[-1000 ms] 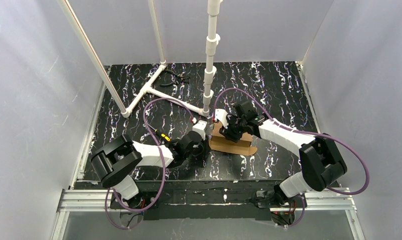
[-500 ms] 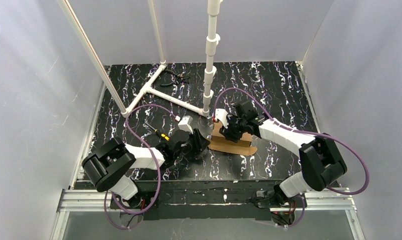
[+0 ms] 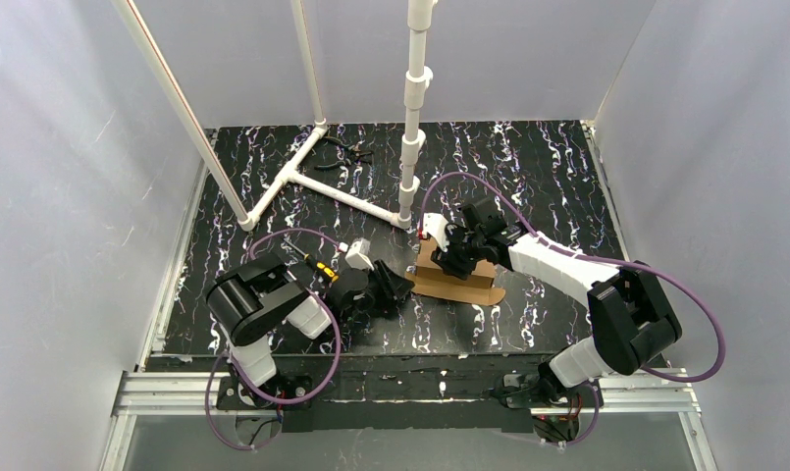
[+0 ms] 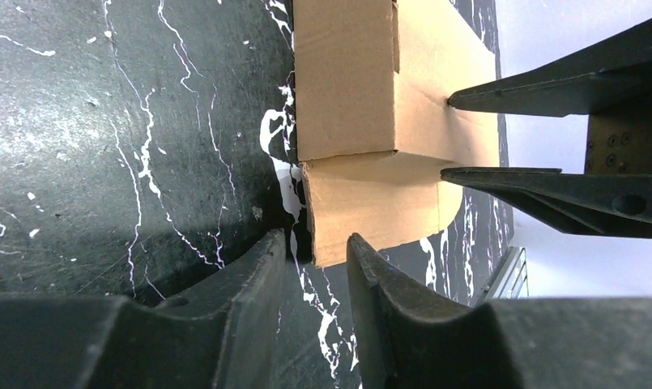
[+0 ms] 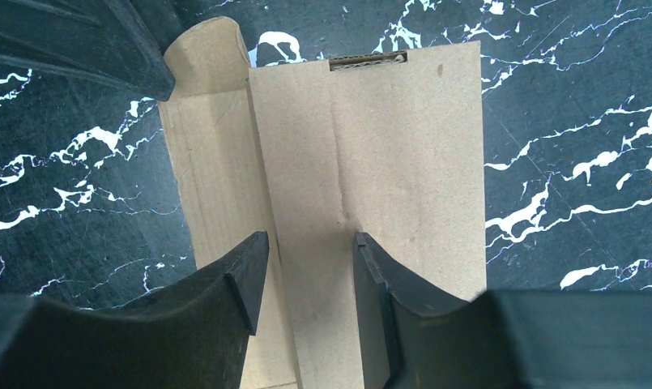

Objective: Fold the paper box

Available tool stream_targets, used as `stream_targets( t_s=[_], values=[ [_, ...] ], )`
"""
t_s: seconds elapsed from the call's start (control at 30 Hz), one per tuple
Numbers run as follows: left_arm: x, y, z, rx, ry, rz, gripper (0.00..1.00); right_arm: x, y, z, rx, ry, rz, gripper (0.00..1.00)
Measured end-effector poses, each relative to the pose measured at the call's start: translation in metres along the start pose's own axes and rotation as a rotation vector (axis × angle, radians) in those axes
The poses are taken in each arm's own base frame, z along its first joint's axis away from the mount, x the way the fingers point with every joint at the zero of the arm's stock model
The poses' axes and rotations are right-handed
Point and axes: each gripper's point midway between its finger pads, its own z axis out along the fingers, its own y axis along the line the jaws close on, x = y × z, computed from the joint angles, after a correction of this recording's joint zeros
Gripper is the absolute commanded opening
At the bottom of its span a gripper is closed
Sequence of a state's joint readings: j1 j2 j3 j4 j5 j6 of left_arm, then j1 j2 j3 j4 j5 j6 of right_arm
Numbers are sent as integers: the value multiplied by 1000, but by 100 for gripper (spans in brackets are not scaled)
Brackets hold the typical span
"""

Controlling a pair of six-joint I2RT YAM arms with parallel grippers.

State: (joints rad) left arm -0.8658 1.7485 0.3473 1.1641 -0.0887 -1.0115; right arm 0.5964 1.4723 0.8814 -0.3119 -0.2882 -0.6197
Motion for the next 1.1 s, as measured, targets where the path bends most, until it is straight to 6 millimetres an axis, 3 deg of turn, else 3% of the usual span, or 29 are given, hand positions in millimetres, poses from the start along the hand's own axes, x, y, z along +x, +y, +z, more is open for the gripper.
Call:
stream_targets(
  t_s=[0.33,0.77,1.1],
  values=[
    [6,3,5,8,21,18,11,0,0,0,-1,1,1,51],
    [1,-8,9,12,48,304,6,-2,0,1,-6,-3,4,51],
    [3,-9,7,15,77,409,6,-3,0,2,-12,-5,9,50]
  ],
)
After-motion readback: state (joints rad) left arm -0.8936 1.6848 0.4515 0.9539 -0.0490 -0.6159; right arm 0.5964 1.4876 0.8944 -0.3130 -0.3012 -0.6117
